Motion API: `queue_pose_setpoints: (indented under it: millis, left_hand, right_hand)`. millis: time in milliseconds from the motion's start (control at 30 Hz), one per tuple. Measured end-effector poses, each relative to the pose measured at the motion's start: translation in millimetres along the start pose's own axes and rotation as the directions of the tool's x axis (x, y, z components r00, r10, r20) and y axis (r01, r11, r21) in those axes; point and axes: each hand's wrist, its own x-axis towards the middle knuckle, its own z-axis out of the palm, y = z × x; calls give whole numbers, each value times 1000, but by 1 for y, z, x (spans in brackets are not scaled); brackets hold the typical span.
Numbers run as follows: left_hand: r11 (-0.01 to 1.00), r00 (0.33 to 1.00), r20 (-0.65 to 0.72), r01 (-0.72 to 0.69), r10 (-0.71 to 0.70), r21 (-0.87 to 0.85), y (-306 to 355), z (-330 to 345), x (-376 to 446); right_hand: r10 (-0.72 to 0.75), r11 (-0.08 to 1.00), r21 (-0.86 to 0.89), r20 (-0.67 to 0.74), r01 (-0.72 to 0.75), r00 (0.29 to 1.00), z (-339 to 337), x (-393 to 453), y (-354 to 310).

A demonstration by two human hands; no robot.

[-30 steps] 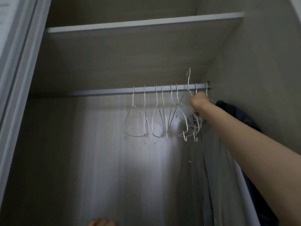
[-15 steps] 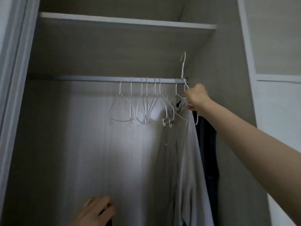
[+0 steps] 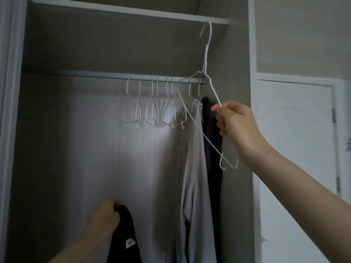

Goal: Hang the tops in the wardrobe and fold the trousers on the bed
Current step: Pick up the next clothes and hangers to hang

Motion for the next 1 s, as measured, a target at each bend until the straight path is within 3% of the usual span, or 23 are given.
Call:
queue_pose_setpoints:
  millis: [100, 200, 267, 333, 400, 500, 600, 700, 767, 900, 1000]
  left_hand:
    - [999, 998, 30, 52, -52, -5, 16, 8, 6]
    - [993, 998, 58, 5, -12, 117, 36, 10, 10]
    - [974, 986, 167, -14, -24, 227, 47, 4, 12]
    - [957, 931, 344, 20, -124, 290, 59, -7, 13]
    - [964, 831, 504, 136, -236, 226, 62, -17, 15]
    - [926, 705, 652, 376, -278, -12, 58, -31, 13]
    - [899, 772, 567, 421, -288, -118, 47, -40, 14]
    - [919, 877, 354, 382, -325, -101, 33, -41, 16]
    - [917, 908, 227, 384, -353, -111, 24, -42, 18]
    - [860, 901, 274, 412, -335, -302, 14, -54, 8]
    - [912, 909, 328, 342, -258, -229, 18, -61, -3]
  right_hand:
    - [-3, 999, 41, 96, -1, 995, -10, -33, 5]
    - [39, 995, 83, 191, -56, 981, -21, -55, 13]
    - [77, 987, 114, 270, -111, 960, -31, -66, 18]
    - [126, 976, 121, 376, -183, 918, -43, -73, 26]
    - [204, 942, 130, 508, -309, 837, -55, -76, 35]
    - [311, 793, 131, 752, -595, 581, -73, -80, 53]
    - [288, 655, 110, 878, -747, 383, -87, -82, 69]
    - [211, 553, 121, 937, -824, 279, -96, -85, 82]
    - [194, 517, 111, 951, -849, 242, -100, -87, 89]
    - [249, 523, 17, 953, -852, 172, -105, -92, 101]
    - [311, 538, -50, 939, -842, 143, -97, -102, 103]
